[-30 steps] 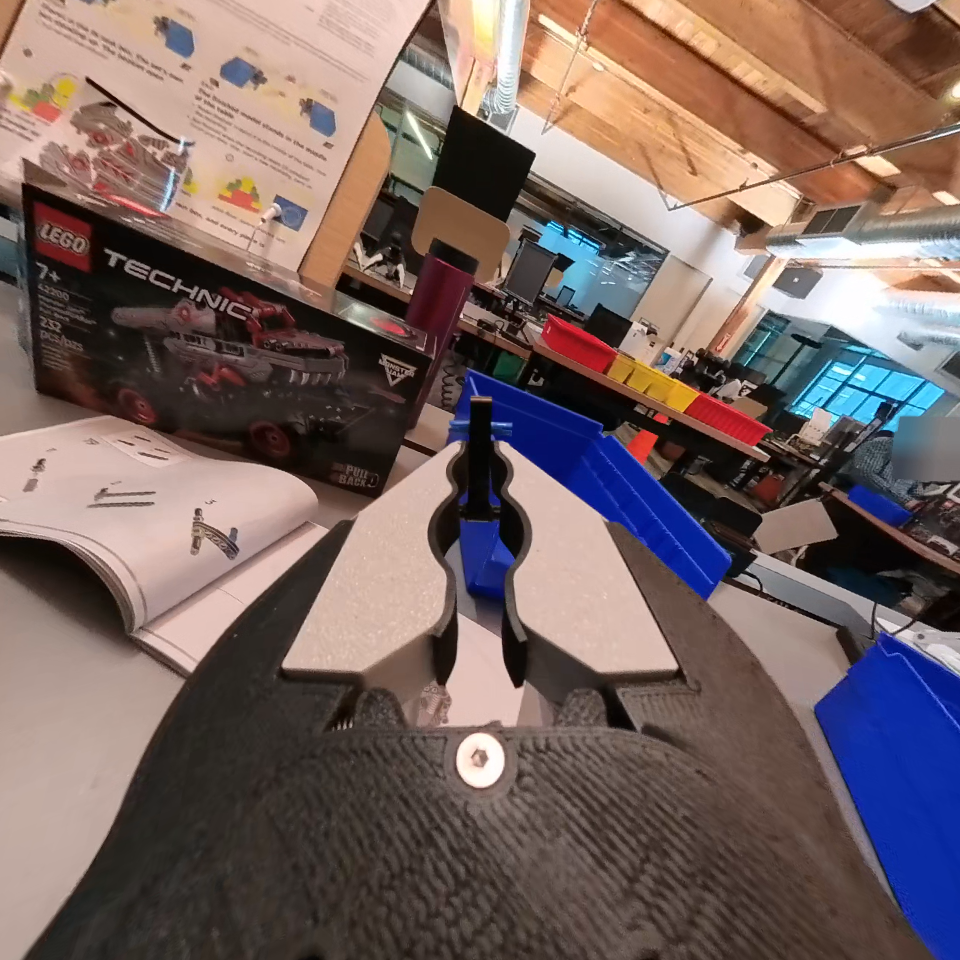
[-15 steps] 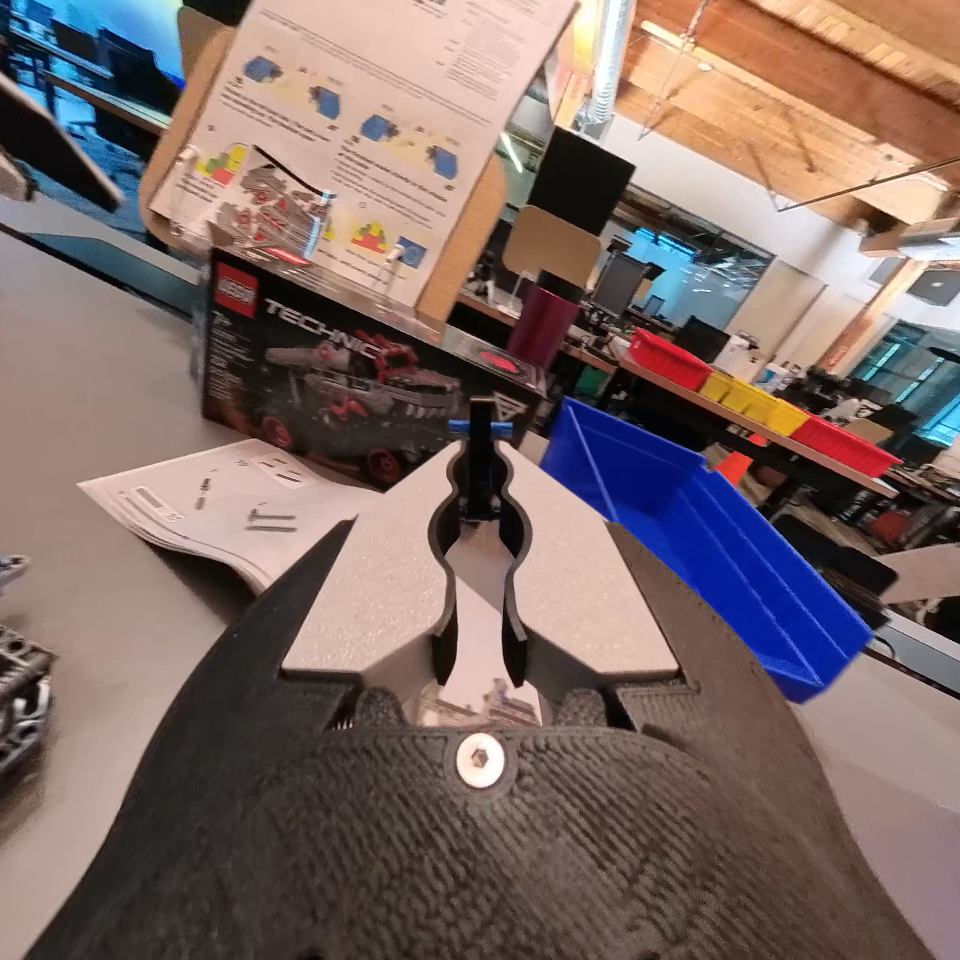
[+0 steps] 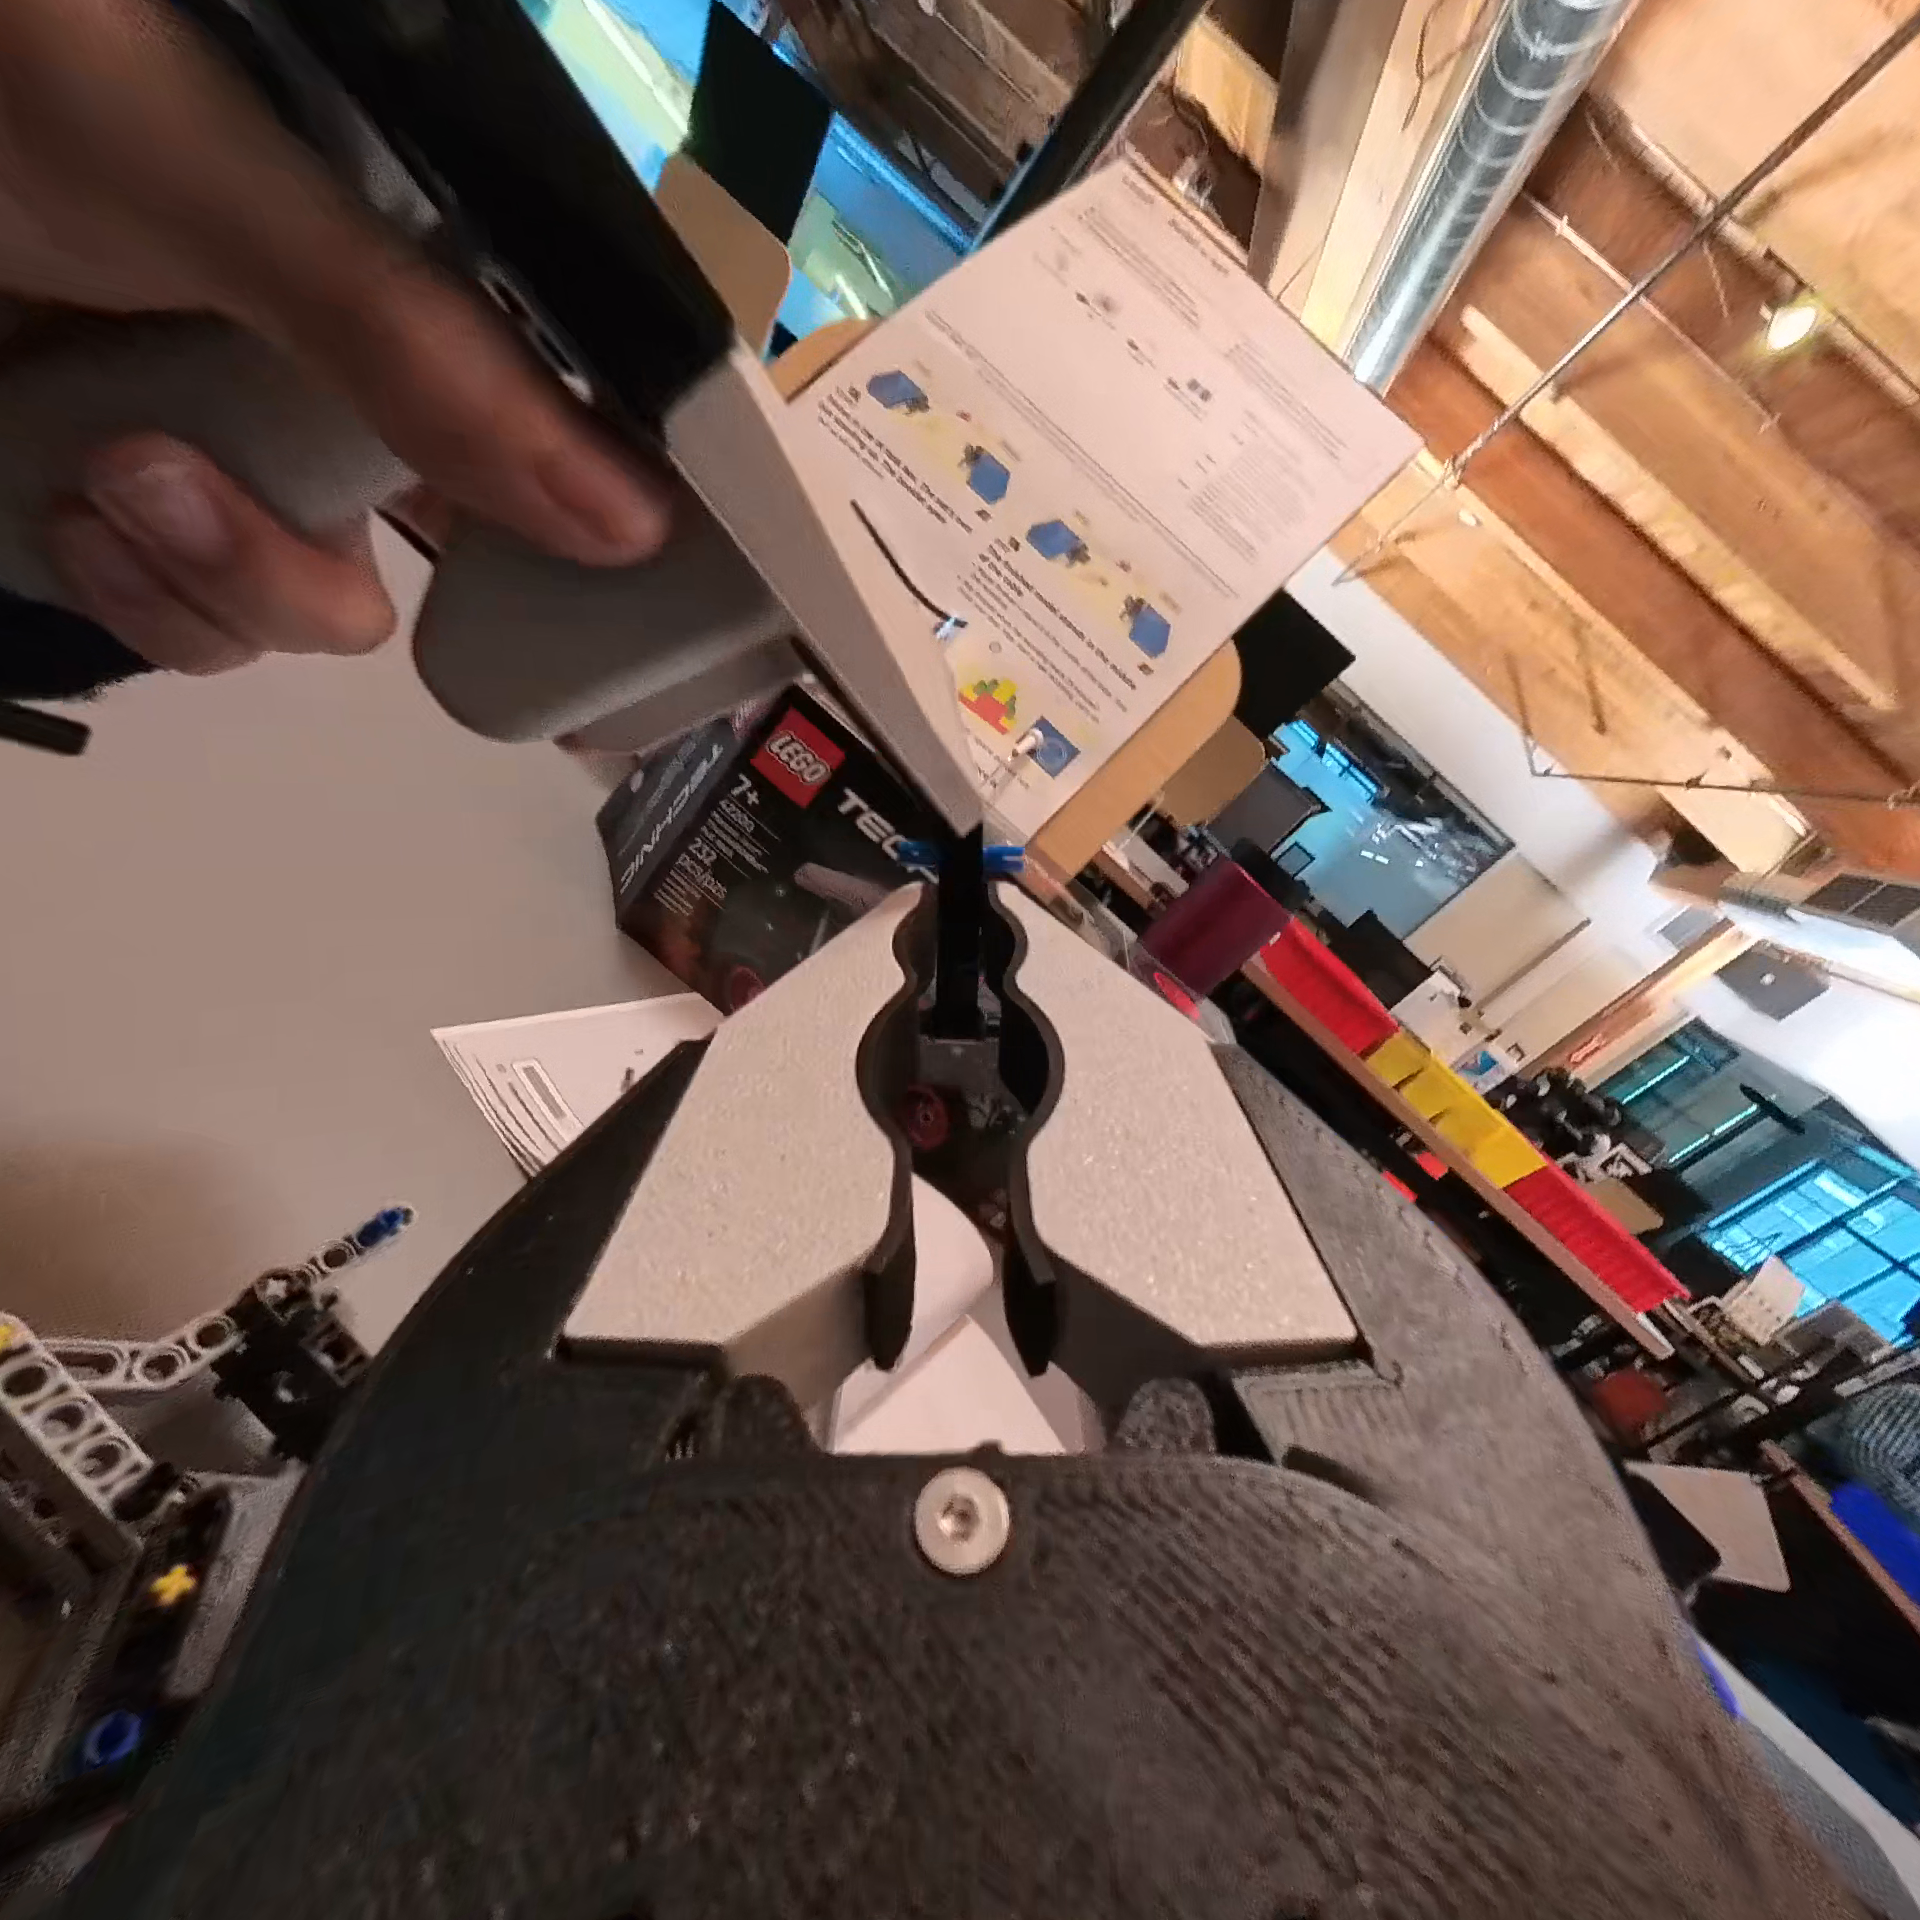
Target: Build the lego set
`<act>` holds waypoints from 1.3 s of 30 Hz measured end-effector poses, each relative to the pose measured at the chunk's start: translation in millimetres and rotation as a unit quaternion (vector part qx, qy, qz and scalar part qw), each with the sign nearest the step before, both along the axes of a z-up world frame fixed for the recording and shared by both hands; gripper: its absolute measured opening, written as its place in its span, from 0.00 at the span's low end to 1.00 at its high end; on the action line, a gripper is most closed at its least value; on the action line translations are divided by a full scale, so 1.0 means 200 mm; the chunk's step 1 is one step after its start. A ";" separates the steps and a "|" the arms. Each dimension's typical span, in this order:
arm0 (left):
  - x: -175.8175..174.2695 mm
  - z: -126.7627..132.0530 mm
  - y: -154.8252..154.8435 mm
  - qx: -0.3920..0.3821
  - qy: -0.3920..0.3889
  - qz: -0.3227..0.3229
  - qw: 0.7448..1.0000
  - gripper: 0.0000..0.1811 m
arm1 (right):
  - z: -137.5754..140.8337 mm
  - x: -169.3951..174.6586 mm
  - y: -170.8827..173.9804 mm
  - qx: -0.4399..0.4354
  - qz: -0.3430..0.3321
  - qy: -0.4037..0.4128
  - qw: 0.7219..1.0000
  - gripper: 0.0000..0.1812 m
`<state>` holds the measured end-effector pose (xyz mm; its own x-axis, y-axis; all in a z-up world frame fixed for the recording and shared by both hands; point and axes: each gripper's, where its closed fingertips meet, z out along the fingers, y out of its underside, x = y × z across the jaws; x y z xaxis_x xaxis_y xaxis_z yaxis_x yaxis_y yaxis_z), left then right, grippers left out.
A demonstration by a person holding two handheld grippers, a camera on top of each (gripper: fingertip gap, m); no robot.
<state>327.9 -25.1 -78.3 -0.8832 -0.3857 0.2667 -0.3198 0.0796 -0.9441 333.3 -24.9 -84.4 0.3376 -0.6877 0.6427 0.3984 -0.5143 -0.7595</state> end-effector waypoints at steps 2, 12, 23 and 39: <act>-0.02 -0.01 0.00 0.005 0.010 -0.020 1.000 0.20 | 0.01 -0.03 0.05 -0.008 0.013 -0.010 1.000 0.03; -0.09 0.02 0.11 -0.019 0.003 -0.126 0.992 0.03 | 0.00 -0.10 0.15 -0.014 0.085 0.011 0.996 0.04; -0.34 -0.03 0.25 -0.031 -0.041 -0.326 0.944 0.03 | -0.02 -0.26 0.12 0.101 0.302 0.246 0.916 0.28; -0.29 -0.11 0.25 -0.059 -0.002 -0.328 0.943 0.03 | -0.22 -0.31 0.27 0.094 0.356 0.363 0.856 0.03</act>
